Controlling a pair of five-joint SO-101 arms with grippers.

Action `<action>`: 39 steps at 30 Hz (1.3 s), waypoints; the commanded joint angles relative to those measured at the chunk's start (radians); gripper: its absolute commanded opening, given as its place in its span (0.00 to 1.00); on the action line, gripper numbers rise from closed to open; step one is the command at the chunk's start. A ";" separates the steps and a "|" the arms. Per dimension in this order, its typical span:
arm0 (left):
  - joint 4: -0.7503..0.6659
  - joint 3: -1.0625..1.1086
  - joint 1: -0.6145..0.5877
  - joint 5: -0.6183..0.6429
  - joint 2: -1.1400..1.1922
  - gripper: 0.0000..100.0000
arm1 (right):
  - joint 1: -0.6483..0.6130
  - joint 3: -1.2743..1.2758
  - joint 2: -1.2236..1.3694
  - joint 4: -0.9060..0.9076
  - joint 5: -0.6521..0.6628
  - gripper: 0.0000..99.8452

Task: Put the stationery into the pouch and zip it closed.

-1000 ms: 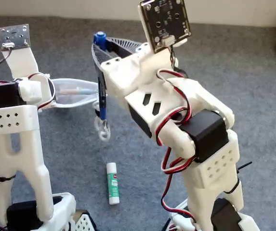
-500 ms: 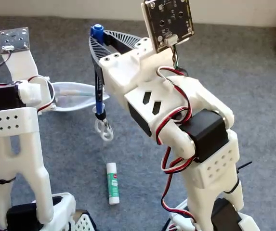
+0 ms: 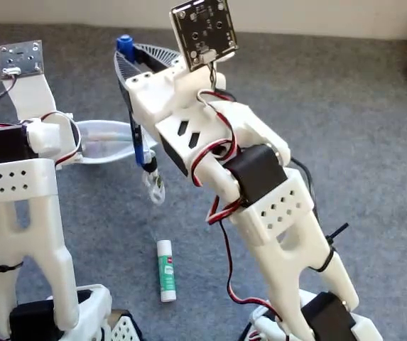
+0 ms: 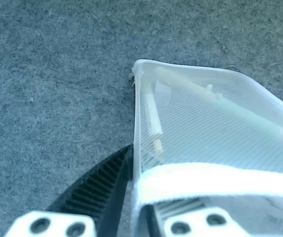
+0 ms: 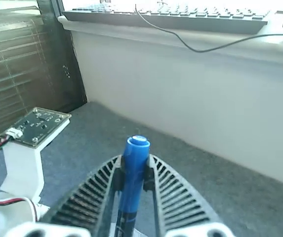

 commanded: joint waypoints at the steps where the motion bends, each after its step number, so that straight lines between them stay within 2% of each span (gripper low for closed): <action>1: -0.020 -0.004 0.024 -0.008 -0.030 0.01 | -0.027 -0.010 -0.044 -0.039 -0.003 0.01; 5: -0.020 0.007 0.024 -0.008 -0.030 0.01 | -0.062 -0.004 -0.096 -0.044 -0.112 0.01; 10: -0.026 0.021 0.022 -0.009 -0.030 0.01 | -0.074 0.030 -0.124 -0.110 -0.129 0.01; 17: -0.025 0.021 0.019 -0.009 -0.030 0.01 | -0.074 0.309 -0.134 -0.444 -0.124 0.01; 26: -0.025 0.021 0.019 -0.009 -0.030 0.01 | -0.081 0.651 -0.136 -0.819 0.255 0.01; 31: -0.023 0.021 0.019 -0.009 -0.030 0.01 | -0.082 0.736 -0.160 -0.871 0.275 0.01; 39: -0.021 0.022 0.018 -0.009 -0.030 0.01 | -0.079 0.843 -0.383 -0.868 0.281 0.01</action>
